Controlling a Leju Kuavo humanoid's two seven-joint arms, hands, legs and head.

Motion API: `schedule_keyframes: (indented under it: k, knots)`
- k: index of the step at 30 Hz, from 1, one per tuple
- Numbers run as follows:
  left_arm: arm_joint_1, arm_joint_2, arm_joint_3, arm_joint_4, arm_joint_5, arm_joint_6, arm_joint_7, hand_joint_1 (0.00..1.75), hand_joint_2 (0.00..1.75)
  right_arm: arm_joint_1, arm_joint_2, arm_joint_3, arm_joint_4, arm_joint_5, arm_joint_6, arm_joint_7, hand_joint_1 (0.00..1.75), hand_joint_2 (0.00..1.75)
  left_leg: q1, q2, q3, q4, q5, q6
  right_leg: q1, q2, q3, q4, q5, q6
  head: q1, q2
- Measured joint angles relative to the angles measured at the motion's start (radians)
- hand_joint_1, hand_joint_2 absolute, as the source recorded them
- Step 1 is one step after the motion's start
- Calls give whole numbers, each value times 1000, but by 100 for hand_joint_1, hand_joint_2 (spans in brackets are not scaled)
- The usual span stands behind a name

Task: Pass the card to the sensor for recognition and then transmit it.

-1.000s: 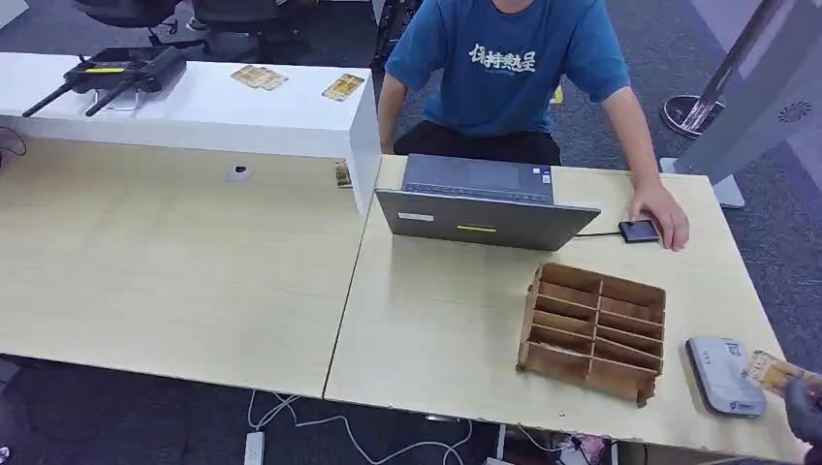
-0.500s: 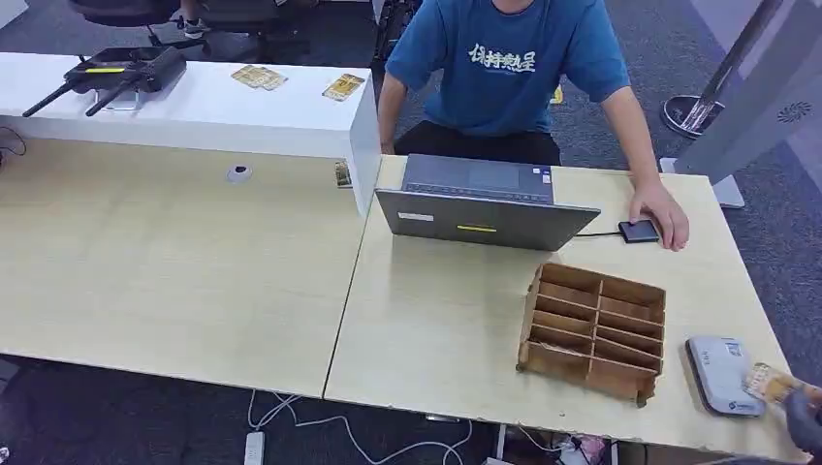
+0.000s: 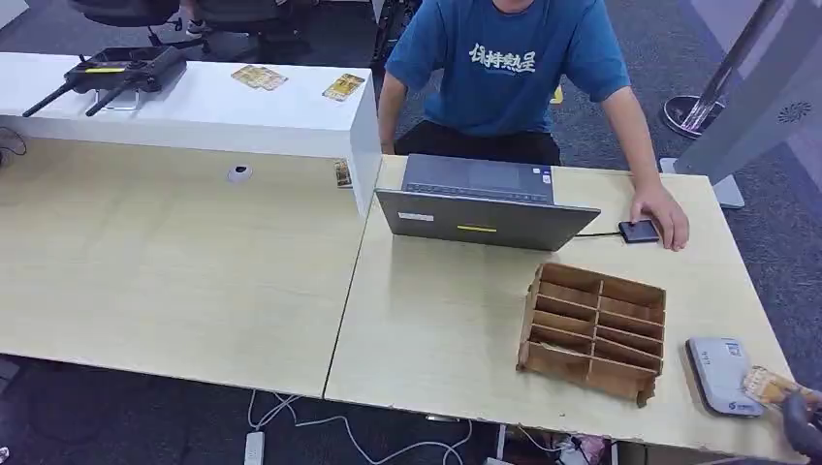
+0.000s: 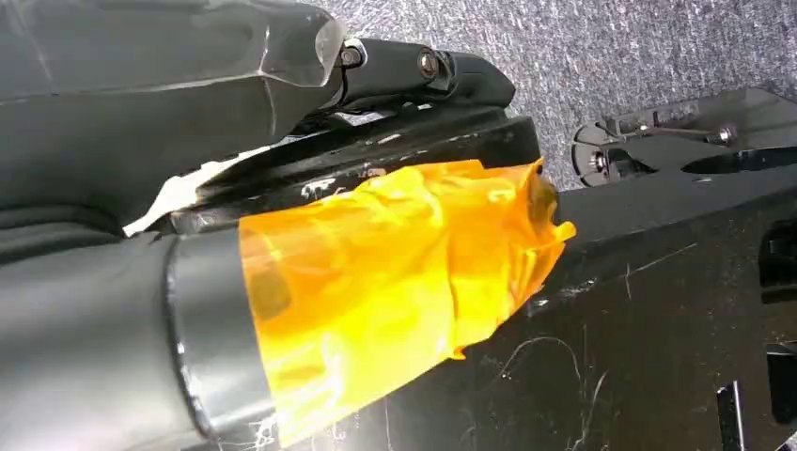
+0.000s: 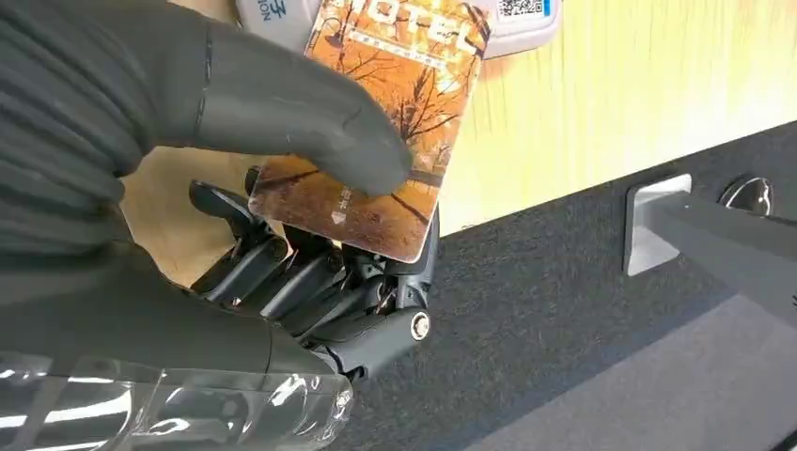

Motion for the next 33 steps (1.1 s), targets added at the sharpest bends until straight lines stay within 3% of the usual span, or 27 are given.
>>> schedule_keyframes:
  k: [10, 18, 33]
  knots:
    - [0, 0, 0, 0, 0, 0, 0, 0, 0, -11, 0, 2, 10, 42, 21, 19, 175, 175, 0, 0, 0, 0, 0, 0, 0, 0, 0, 0, 0, 0, 0, 0]
    - [0, 0, 0, 0, 0, -1, 0, 0, 0, -53, -16, 53, 19, 102, 70, 55, 175, 175, 0, 0, 0, 0, 0, 0, 0, 0, 0, 0, 0, 0, 0, 0]
    - [0, 0, 0, 0, 0, -2, 0, 0, 0, -67, -34, 84, 21, 108, 80, 65, 175, 175, 0, 0, 0, 0, 0, 0, 0, 0, 0, 0, 0, 0, 0, 0]
